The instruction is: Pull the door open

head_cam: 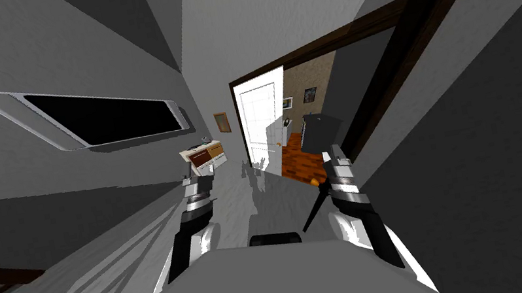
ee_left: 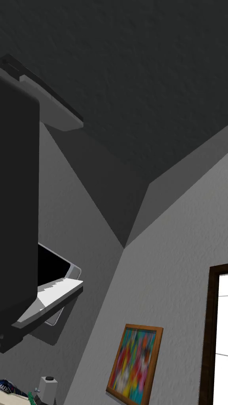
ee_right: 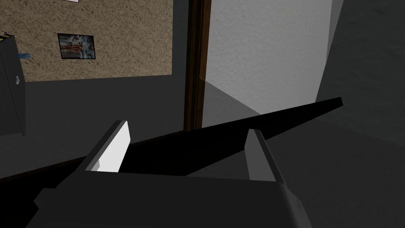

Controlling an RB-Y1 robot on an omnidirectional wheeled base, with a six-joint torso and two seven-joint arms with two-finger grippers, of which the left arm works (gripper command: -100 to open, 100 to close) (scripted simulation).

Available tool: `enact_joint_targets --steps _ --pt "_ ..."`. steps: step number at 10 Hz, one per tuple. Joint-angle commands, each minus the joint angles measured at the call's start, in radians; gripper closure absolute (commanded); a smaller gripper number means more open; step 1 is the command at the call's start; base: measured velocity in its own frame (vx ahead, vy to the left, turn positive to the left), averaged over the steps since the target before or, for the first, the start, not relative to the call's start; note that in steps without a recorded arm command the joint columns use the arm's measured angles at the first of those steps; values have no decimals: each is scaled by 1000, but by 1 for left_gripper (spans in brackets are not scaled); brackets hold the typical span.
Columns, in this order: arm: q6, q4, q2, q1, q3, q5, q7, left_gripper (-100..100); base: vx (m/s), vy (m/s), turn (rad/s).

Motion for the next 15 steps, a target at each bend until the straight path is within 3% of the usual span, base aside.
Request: enact_joint_targets --steps 1,4,15 --pt "-5 23 10 -6 -5 -3 -28 -100 -19 -64 -79" --pt "-15 73 28 -19 -16 -8 -89 -100 113 35 -126" --pt "-46 224 66 -59 -51 -24 -274 -100 76 19 -84"
